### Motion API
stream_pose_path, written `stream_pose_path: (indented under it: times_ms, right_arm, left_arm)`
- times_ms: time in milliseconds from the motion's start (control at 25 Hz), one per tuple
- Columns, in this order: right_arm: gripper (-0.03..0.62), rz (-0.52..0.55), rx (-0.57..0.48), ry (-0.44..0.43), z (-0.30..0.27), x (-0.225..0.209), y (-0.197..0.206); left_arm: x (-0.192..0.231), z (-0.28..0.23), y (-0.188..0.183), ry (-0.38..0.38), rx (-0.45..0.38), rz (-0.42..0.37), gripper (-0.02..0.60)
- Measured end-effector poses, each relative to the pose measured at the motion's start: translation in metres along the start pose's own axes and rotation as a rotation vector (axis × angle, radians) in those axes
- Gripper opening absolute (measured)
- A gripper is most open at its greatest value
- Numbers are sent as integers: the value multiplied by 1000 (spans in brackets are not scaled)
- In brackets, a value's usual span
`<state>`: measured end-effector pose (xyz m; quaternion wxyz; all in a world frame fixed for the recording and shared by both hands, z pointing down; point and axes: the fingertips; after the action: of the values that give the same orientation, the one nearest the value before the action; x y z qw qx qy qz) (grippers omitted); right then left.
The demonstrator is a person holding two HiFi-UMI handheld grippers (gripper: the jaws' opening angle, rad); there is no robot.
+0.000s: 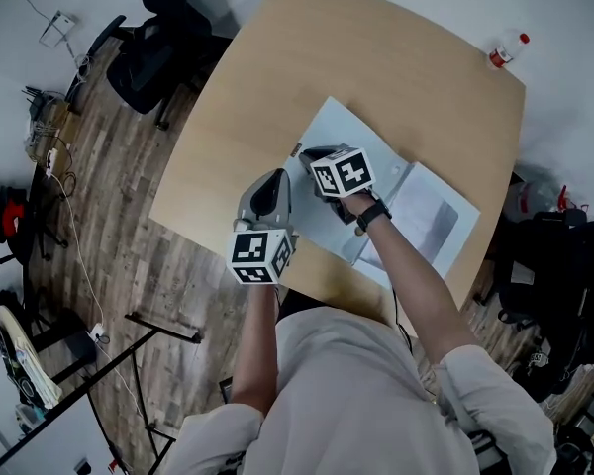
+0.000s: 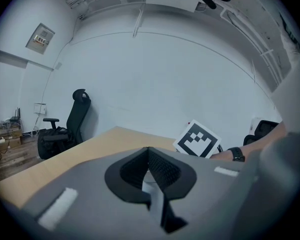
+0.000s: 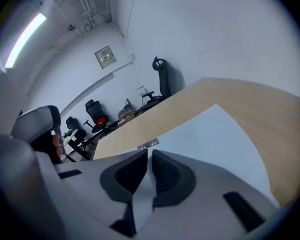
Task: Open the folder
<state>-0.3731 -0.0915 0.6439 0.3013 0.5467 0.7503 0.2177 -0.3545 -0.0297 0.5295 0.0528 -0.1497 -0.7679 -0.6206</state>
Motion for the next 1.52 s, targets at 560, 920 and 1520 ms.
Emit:
stream_pose_path:
  times_ms: [560,920,1520]
  right_arm:
    - [35,-92,-140,41,76,-17,-5]
    - [35,-161,-222,114,134,-39,8]
    - [35,-335,-419,335,287,-95,65]
  left_arm:
    - [-46,2,-28,62,-39,-55,9]
    - [-92,6,-46,128,-56,-111,9]
    - [-209,-1,-61,326,-71,-208,9]
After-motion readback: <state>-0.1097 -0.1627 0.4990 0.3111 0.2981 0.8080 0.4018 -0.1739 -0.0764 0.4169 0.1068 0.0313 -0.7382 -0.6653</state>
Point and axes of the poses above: the fingertips, and each gripper's own axes: z backward along the fingers, x to its left, y out of its underside, and after that the axes turned 14 degrees about y, right-handed
